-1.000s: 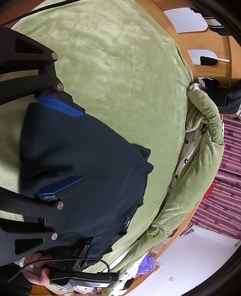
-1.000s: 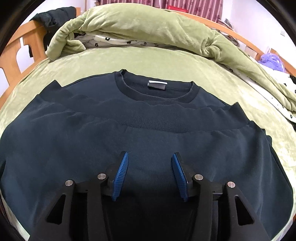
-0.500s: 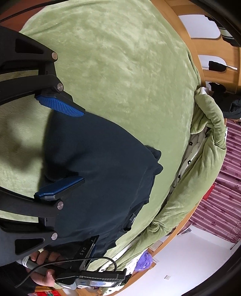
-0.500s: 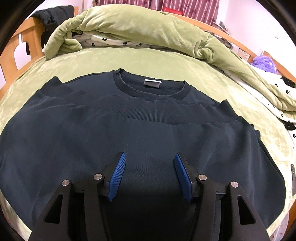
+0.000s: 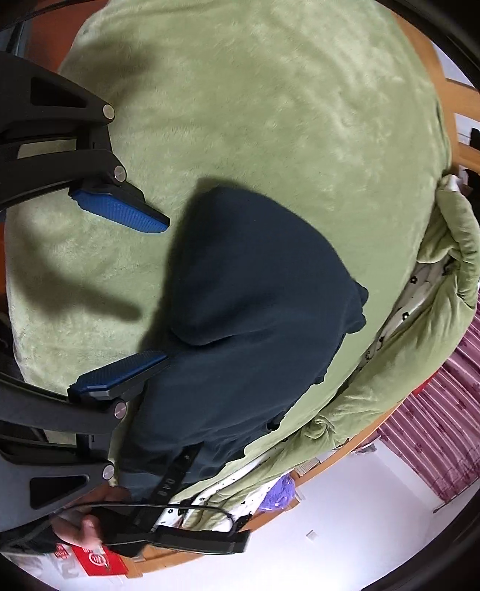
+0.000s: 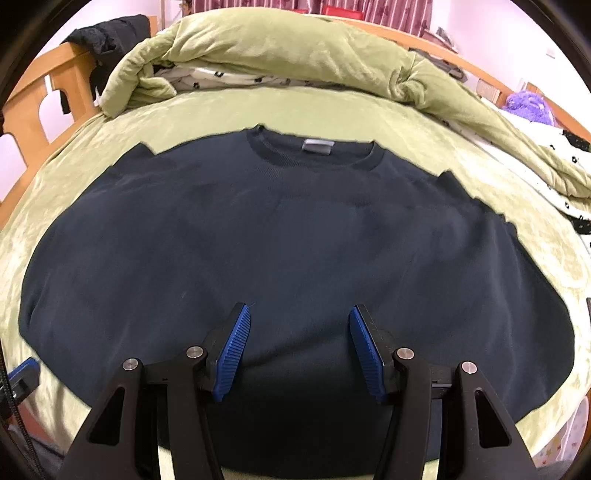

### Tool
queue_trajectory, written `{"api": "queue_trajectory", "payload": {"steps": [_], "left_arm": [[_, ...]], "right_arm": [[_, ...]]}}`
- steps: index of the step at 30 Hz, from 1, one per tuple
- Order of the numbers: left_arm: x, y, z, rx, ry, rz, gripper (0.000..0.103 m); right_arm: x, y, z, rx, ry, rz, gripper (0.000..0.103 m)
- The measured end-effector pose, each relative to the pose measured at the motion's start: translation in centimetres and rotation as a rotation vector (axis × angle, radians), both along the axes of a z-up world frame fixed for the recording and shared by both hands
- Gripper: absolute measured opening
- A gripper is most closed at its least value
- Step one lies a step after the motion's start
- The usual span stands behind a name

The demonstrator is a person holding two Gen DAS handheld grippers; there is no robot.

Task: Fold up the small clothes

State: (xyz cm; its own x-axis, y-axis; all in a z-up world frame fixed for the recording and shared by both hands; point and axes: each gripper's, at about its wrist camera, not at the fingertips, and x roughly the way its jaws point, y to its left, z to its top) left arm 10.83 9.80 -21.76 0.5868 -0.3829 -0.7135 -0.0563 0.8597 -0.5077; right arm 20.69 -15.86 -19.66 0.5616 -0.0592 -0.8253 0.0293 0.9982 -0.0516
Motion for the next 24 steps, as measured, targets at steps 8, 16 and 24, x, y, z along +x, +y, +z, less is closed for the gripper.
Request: {"api": "queue_trajectory", "payload": {"steps": [8, 16, 24], "left_arm": [[2.5, 1.2, -1.7, -0.223, 0.038, 0.077, 0.068], [3.8, 0.0, -0.8, -0.159, 0.036, 0.128, 0.069], [4.5, 0.0, 1.2, -0.119, -0.009, 0.194, 0.036]], "right_arm": [[-2.2, 0.0, -1.3, -0.021, -0.021, 0.017, 0.057], [-3.9, 0.2, -0.9, -0.069, -0.031, 0.114, 0.059], [-4.1, -6.7, 1.7, 0.057, -0.094, 0.014, 0.059]]}}
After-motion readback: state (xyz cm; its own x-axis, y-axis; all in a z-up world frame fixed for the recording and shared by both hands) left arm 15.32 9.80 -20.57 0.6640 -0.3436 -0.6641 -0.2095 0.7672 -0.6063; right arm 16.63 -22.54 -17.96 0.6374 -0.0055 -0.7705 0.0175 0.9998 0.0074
